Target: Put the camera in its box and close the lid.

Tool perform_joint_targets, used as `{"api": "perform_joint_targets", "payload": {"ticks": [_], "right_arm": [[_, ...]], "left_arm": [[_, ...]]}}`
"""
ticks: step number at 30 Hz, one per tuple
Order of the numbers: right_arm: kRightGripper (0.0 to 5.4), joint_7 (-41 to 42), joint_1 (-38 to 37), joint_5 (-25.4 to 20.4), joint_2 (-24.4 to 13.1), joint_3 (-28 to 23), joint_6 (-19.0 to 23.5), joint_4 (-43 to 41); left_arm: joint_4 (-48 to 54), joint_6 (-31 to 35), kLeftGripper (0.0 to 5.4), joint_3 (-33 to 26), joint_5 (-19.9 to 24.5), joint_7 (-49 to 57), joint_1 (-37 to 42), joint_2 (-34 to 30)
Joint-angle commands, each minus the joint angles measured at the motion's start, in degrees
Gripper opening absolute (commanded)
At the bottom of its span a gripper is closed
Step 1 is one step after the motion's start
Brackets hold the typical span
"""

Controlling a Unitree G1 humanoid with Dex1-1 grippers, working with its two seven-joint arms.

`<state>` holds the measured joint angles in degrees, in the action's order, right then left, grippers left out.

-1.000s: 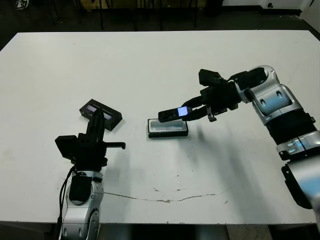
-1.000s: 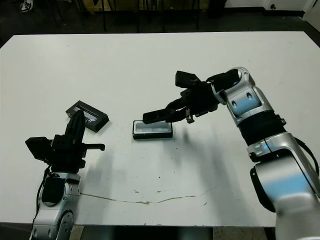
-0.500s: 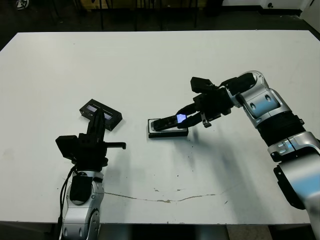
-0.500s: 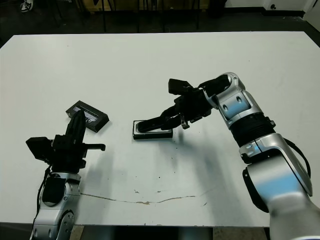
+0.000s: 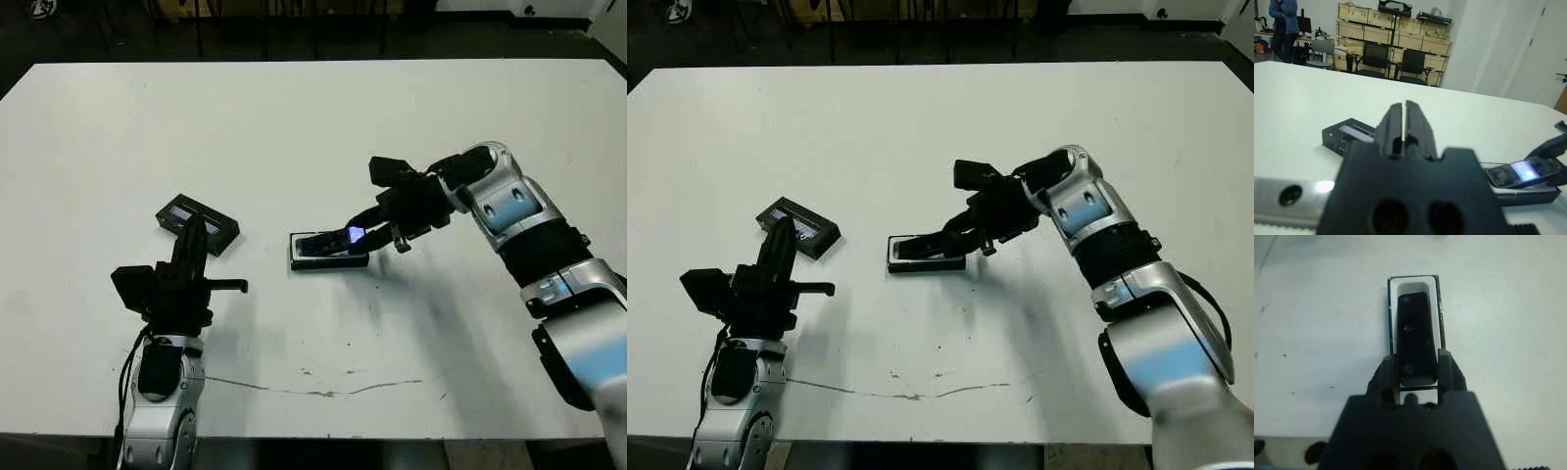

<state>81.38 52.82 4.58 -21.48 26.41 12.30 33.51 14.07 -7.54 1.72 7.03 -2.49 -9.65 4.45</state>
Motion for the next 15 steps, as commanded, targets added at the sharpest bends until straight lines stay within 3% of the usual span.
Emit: {"api": "perform_joint_targets", "payload": {"ticks": [1,11,15], "right_arm": [[0.57,-1.0,-1.9,0.8,0.1,0.6,-0.4,-1.6],[0.57,-1.5,-2.6,1.4,0.4,1.7,3.2,-5.9],[0.57,-1.5,-2.4,1.6,1.1,2.9,7.5,-7.4]], "left_arm": [[-1.1,0.1,0.00,-0.2,-0.1,0.1,-0.9,-0.1],[-0.7,0.7,0.00,-0.1,0.0,0.4,-1.1,0.1],[-1.2,-0.2,0.00,-0.1,0.2,0.1,-1.2,0.1]]}}
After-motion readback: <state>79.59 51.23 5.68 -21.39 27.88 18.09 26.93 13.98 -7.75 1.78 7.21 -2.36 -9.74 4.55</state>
